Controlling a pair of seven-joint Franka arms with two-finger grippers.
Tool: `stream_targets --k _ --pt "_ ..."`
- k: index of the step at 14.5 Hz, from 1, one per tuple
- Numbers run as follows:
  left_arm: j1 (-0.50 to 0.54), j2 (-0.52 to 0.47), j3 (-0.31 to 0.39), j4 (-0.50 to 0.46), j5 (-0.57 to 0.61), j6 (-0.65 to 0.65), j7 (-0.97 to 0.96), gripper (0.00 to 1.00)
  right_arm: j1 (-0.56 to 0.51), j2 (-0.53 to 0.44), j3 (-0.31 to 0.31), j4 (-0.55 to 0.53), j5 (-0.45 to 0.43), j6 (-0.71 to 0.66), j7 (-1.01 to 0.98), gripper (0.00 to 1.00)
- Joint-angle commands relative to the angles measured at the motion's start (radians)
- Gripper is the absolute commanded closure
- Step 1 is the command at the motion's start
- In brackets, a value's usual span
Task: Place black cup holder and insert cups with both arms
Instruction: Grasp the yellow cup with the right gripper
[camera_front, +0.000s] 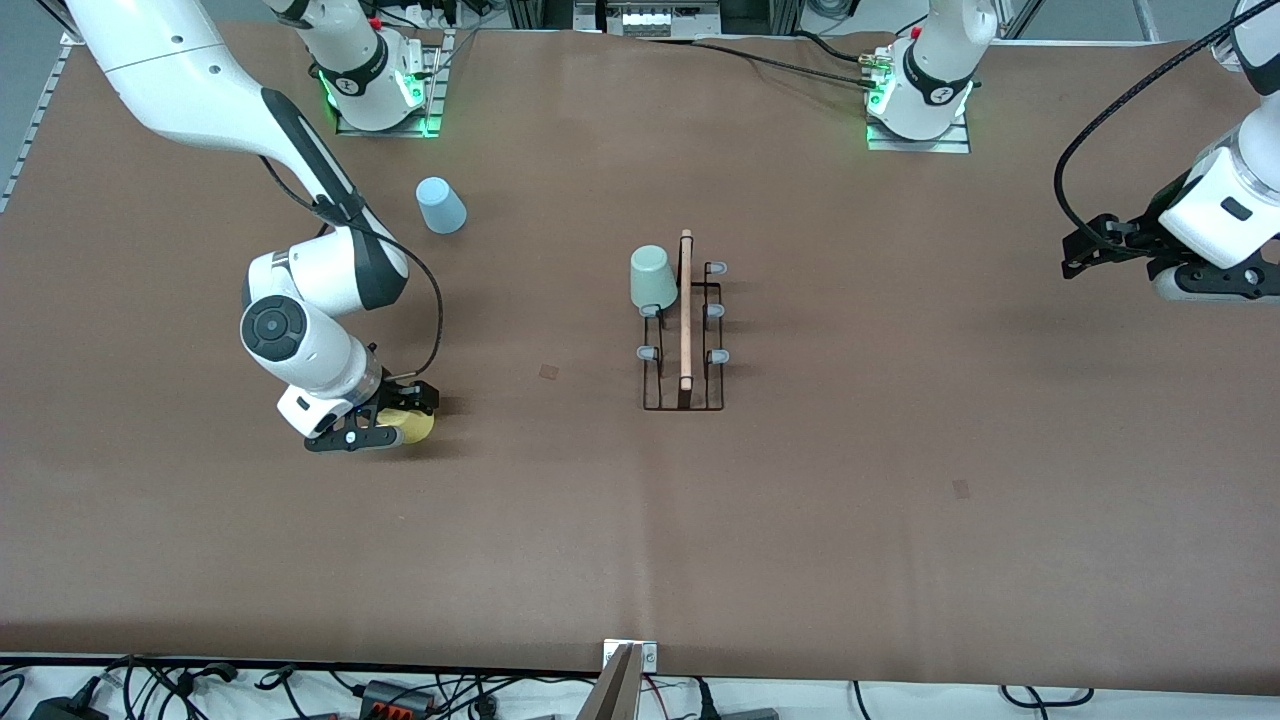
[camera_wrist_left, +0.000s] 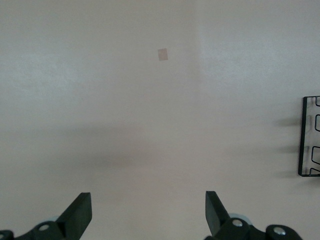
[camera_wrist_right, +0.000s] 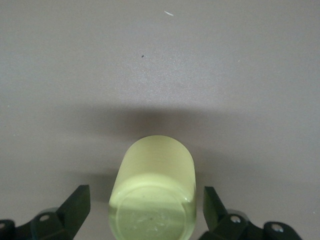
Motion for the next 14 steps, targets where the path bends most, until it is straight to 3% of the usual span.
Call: stream_targets --k 1,3,5,8,11,14 --pt "0.006 0.01 -0.008 0.029 -0.005 -0.025 0.014 0.0 0.004 0.002 -0.006 0.005 -0.011 0.009 -0.008 0.12" --pt "0.004 0.01 -0.019 0.029 -0.005 -0.043 0.014 0.0 0.004 0.002 -0.006 0.006 -0.011 0.005 -0.011 0.55" --pt "0.004 0.009 -0.026 0.031 -0.005 -0.056 0.012 0.0 0.006 -0.011 -0.006 0.008 -0.009 -0.017 -0.015 0.86" --pt "0.006 0.004 -0.051 0.031 -0.007 -0.089 0.009 0.0 0.039 -0.114 0.0 0.02 0.011 -0.18 0.036 0.89" --pt "0.007 0.009 -0.049 0.031 -0.013 -0.102 0.006 0.0 0.172 -0.206 0.003 0.04 0.028 -0.274 0.332 0.89" --pt "0.007 0.01 -0.051 0.031 -0.015 -0.1 0.014 0.0 0.281 -0.206 0.059 0.118 0.075 -0.293 0.652 0.89"
